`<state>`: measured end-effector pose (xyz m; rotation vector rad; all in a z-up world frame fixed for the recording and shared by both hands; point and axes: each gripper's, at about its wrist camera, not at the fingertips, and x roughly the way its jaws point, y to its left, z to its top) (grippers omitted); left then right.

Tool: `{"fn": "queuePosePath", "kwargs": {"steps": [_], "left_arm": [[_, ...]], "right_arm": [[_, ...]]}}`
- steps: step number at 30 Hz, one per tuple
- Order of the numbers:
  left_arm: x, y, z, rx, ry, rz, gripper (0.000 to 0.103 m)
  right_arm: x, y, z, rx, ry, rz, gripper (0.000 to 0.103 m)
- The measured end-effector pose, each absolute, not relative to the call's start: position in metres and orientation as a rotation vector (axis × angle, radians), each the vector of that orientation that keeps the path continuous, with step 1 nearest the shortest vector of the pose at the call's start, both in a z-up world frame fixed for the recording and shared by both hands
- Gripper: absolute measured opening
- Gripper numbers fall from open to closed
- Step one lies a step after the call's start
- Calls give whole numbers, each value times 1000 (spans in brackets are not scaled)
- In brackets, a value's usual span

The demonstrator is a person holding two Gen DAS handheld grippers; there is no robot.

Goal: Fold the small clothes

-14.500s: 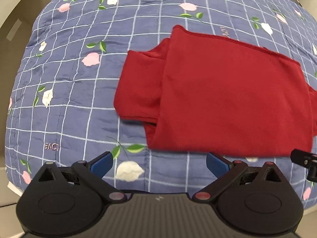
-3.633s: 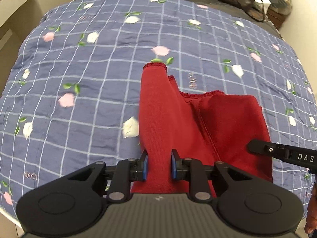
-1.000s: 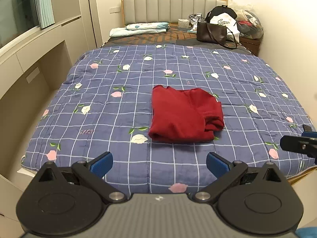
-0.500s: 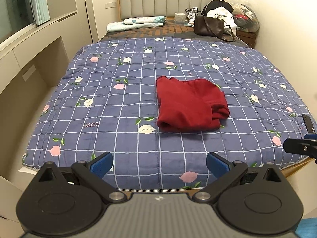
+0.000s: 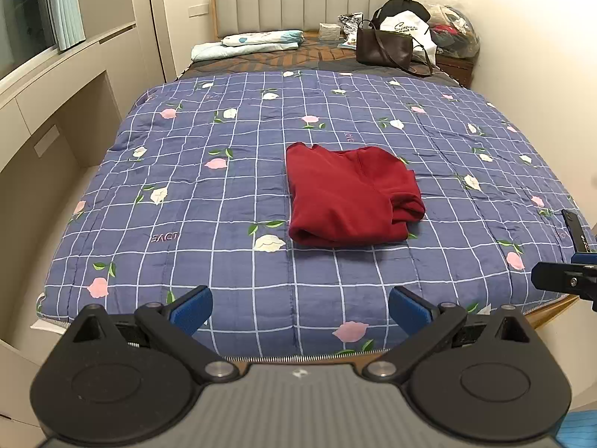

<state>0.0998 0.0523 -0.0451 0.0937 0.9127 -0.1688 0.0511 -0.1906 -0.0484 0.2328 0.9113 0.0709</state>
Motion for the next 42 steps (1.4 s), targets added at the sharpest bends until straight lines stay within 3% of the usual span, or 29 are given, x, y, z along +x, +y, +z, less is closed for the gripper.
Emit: {"fn": "queuePosePath", "kwargs": {"steps": [42], "left_arm": [[114,13,-50,132,948,-96,102]], "right_arm": [[69,-225,-57,241,942,117,102]]}}
